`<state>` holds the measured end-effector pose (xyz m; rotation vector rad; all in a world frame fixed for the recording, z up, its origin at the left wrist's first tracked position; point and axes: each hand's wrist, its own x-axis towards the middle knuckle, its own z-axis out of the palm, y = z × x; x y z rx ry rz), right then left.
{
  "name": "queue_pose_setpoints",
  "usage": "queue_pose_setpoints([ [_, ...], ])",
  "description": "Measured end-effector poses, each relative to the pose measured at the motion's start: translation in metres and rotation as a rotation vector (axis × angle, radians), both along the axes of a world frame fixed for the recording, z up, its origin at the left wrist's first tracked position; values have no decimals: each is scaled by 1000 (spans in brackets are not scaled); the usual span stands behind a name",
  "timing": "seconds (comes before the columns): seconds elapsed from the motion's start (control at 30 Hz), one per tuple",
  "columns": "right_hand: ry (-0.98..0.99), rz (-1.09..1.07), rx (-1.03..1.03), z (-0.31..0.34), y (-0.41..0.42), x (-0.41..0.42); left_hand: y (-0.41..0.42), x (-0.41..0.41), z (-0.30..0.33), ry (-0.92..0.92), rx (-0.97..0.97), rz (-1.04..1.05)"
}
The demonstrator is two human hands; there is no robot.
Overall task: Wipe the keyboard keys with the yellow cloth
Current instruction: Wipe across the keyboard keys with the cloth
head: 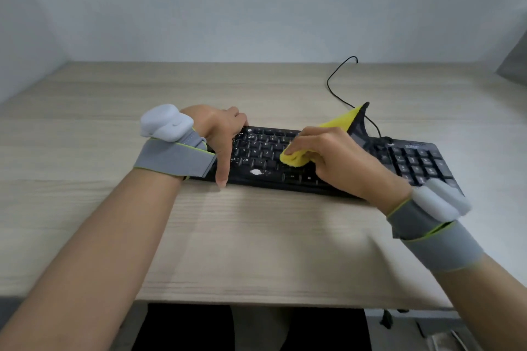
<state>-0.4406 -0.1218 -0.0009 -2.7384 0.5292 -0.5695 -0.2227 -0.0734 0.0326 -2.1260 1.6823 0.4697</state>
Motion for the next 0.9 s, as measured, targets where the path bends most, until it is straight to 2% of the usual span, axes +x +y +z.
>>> queue_pose_setpoints([
  [0.17, -19, 121, 7, -9, 17, 23, 1, -1, 1, -15, 14, 10],
  [0.33, 12, 235, 36, -6, 23, 6, 3, -3, 2, -22, 25, 24],
  [0.6, 5, 52, 13, -2, 10, 22, 5, 0, 1, 23, -5, 21],
  [0.8, 32, 162, 47, -8, 26, 16, 3, 5, -2, 43, -7, 9],
  [0.9, 25, 108, 57, -3, 15, 6, 1, 7, -4, 49, -16, -2],
])
